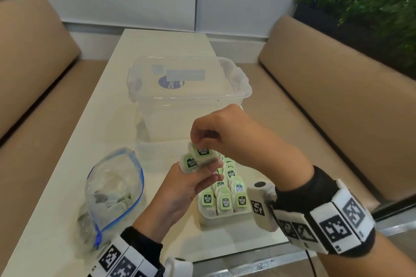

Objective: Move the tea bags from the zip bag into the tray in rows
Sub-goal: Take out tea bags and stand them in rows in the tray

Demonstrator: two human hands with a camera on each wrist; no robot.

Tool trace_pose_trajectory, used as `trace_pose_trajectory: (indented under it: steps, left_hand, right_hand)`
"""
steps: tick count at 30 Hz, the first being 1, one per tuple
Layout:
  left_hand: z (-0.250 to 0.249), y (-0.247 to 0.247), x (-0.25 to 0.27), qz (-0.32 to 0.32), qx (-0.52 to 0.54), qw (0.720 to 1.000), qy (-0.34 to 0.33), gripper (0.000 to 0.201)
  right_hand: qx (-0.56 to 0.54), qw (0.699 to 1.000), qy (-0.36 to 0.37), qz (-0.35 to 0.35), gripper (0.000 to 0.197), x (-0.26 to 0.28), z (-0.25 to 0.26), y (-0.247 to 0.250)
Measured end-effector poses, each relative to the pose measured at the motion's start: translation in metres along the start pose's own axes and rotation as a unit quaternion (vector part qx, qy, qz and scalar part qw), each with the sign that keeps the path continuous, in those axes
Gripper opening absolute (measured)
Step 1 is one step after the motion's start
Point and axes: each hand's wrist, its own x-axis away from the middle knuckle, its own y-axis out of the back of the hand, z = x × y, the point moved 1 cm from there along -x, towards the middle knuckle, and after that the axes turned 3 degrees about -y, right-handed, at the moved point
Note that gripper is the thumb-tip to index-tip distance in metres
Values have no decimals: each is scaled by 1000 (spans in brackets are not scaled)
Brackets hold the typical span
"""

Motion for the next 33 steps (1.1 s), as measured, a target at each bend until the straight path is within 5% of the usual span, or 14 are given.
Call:
trace_pose_trajectory:
  steps: [5, 9, 15, 20, 26, 33]
  left_hand:
    - [-3, 18, 2, -30, 37, 999, 3, 51]
    - [-6, 53, 7, -95, 64, 993, -29, 89]
    - [-10, 81, 12, -116, 84, 989, -35, 31]
    - [-17, 88, 15, -132, 58, 988, -48, 33]
    - [-18, 90, 17, -142, 65, 987, -44, 12]
    - [-16, 86, 15, -138, 55, 988, -32, 21]
  right_hand:
    - [16, 997, -37, 60, 19, 6, -12, 21]
    - [90, 968, -126, 199, 31, 23, -50, 27]
    - [131, 888, -177, 404, 35, 26, -130, -18]
    - [150, 884, -188, 401, 48, 7, -165, -45]
    - [177, 892, -191, 370, 52, -9, -174, -59]
    - [183, 897, -207, 346, 49, -12, -185, -67]
